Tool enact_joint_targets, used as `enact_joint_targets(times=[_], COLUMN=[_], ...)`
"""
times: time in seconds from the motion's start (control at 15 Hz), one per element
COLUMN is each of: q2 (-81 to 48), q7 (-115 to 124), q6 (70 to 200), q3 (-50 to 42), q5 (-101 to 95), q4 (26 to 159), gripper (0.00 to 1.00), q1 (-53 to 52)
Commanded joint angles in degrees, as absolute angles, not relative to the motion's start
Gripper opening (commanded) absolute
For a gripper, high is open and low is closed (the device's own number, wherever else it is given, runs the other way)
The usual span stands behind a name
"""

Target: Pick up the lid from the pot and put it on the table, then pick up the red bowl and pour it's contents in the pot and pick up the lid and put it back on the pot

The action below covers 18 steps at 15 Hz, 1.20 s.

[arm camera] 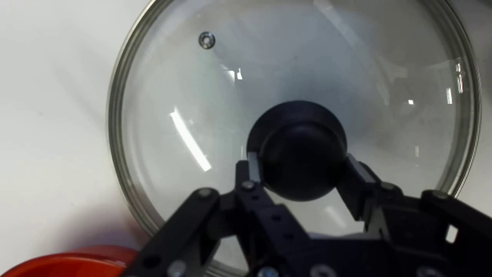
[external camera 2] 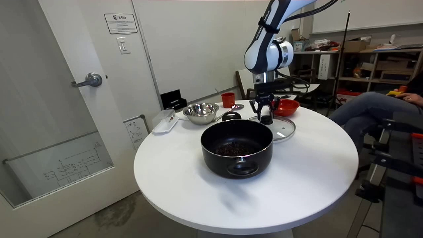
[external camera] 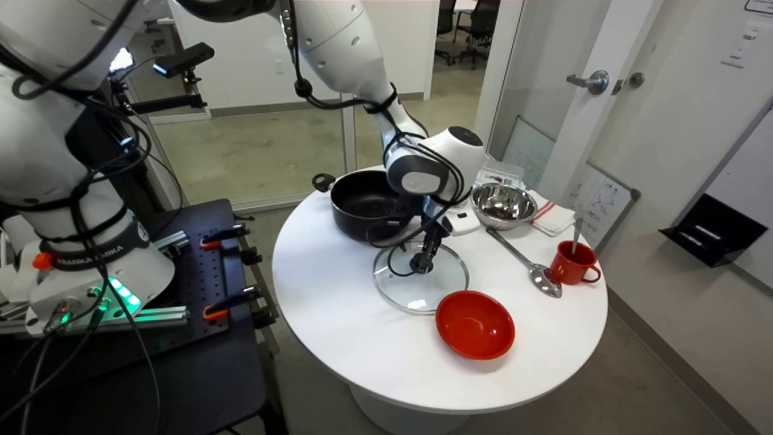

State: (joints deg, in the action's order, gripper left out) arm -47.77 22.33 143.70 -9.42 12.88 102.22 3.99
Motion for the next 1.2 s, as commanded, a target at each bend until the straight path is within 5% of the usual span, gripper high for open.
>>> enact_joint_targets(times=[0.0,1.13], q2=[-41.6,-29.6], q7=[22.5,23.8], q6=[145.4,148.3], q3=[-9.8,-10.7], q5=[12.7,11.0], q4=[108.4,120.8], gripper=[0.25,0.25], q1=[3.6,1.3])
